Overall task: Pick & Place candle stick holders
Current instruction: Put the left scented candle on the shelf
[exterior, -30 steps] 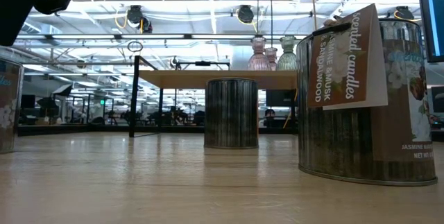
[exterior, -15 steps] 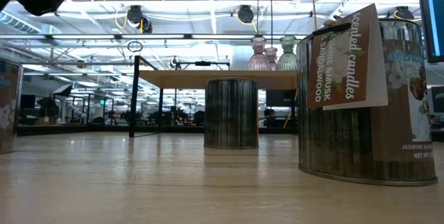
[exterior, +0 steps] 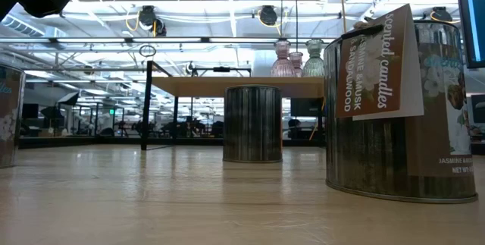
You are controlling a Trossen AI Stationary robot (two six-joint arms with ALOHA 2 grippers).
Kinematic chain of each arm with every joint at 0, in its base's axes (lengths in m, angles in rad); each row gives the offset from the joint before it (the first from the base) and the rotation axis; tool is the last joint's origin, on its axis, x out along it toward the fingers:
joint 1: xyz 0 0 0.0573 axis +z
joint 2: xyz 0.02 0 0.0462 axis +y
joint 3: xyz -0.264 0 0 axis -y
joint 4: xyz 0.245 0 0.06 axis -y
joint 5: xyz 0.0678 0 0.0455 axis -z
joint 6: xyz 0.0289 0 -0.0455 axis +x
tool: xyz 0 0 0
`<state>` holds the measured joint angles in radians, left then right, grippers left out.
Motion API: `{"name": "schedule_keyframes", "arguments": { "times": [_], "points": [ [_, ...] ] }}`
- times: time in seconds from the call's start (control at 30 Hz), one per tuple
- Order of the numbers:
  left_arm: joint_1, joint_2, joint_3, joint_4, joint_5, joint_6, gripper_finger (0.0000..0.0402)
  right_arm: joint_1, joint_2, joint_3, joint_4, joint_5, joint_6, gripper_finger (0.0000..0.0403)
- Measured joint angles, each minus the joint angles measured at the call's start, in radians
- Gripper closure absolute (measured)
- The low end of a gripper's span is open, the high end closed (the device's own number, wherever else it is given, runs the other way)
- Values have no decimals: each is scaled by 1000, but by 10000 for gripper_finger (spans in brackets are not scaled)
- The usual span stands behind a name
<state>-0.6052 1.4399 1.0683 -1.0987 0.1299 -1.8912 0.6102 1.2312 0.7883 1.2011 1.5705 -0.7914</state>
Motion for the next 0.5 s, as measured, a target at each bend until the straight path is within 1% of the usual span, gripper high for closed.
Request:
{"name": "schedule_keyframes", "arguments": {
  "times": [0.5],
  "points": [
    [0,0,0,10,-36,24,2,0,0,0,0,0,-2,403]
  ]
}}
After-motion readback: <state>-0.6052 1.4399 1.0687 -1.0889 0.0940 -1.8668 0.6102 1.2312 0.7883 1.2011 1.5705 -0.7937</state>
